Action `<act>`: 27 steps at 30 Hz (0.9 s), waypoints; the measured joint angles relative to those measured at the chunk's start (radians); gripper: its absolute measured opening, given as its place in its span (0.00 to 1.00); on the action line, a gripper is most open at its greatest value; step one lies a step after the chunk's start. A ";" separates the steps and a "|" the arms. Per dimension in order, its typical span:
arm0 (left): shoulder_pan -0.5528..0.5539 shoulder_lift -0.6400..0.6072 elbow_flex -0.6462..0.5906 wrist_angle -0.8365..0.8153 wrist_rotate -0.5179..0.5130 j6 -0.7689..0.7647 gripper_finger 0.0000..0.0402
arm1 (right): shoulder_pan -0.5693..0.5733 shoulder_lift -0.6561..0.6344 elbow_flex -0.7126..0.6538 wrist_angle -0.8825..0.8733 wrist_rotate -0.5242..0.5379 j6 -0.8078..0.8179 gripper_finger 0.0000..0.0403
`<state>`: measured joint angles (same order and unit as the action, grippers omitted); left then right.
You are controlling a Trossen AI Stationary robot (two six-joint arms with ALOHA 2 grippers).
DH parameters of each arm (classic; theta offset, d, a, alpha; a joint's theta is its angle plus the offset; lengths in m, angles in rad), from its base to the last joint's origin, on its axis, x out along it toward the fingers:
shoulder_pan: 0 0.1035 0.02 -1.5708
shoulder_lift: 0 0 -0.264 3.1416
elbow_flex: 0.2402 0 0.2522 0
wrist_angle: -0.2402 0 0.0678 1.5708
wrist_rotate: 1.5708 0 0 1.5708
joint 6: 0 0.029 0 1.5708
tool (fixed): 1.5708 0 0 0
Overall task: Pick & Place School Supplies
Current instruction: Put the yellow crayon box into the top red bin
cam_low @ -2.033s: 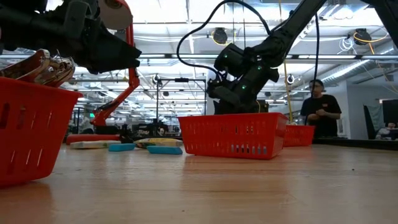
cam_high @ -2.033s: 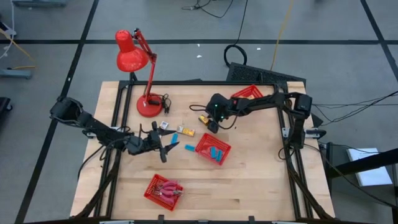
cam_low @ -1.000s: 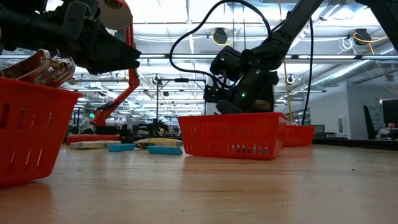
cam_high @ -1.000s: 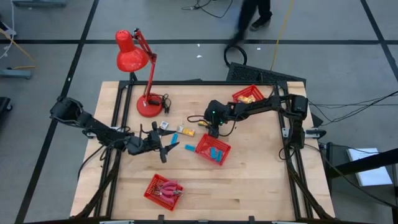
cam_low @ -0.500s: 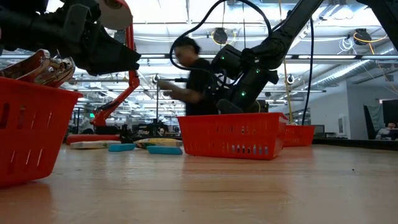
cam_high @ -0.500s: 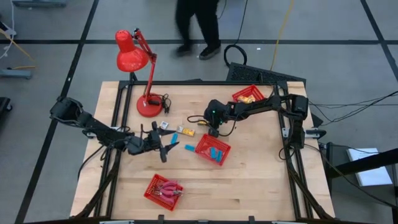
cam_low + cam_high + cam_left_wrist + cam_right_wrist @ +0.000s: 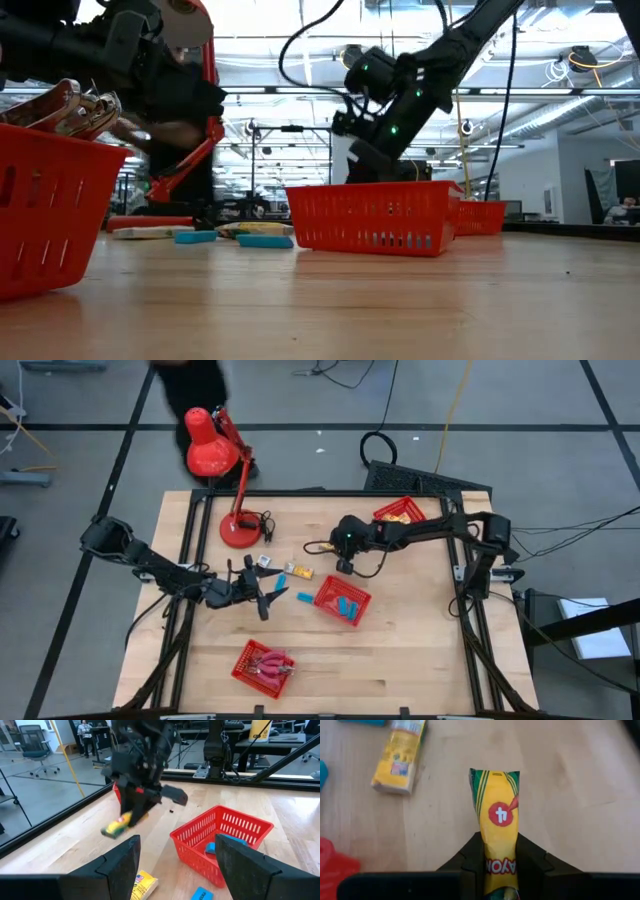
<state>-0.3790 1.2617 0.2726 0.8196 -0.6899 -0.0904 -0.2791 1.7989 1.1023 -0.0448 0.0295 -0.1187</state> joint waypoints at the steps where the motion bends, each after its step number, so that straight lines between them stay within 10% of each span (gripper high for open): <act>1: 0.000 0.000 0.000 0.000 0.001 0.000 0.65 | 0.000 -0.015 0.000 -0.010 0.012 -0.003 0.15; 27: 0.000 0.000 0.000 -0.001 0.013 -0.009 0.65 | -0.275 -0.255 -0.054 -0.411 0.283 -0.064 0.15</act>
<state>-0.3790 1.2617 0.2726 0.8188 -0.6773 -0.0998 -0.5546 1.5440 1.0479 -0.4557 0.3130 -0.1825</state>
